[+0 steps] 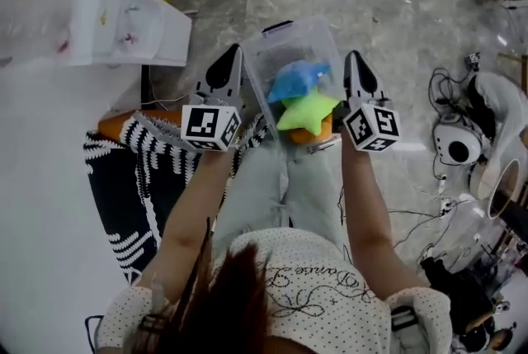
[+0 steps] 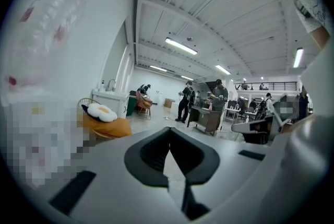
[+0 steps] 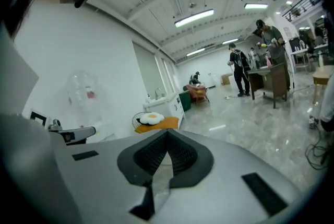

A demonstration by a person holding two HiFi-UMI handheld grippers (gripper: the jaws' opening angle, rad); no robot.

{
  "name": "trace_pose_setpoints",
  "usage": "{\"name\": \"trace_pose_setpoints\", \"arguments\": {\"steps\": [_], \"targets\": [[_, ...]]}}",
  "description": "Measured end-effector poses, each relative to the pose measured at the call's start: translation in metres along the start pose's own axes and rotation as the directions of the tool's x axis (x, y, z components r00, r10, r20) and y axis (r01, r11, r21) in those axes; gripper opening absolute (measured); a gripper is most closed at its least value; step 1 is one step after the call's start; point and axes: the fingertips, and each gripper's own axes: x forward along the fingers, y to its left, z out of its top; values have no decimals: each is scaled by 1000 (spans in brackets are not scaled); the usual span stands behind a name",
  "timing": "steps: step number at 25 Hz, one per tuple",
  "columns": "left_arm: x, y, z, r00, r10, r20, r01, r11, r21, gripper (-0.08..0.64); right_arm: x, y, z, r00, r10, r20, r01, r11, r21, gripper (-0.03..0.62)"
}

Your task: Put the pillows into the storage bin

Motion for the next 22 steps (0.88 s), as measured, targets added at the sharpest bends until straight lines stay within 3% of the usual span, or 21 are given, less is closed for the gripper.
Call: {"name": "trace_pose_setpoints", "arguments": {"steps": [6, 12, 18, 22], "targets": [[-12, -31, 78, 994, -74, 75, 69, 995, 74, 3, -51, 43, 74, 993, 57, 107, -57, 998, -9, 11], [-24, -42, 114, 987, -109, 122, 93, 988, 126, 3, -66, 68, 116, 985, 101, 137, -87, 991, -103, 11], [-32, -42, 139, 983, -93, 159, 87, 995, 44, 3, -74, 73, 153, 975, 117, 190, -95, 988, -123, 10], [-31, -43, 159, 976, -113, 184, 102, 992, 70, 3, -78, 69, 164, 973, 103, 206, -77, 988, -132, 11]]}}
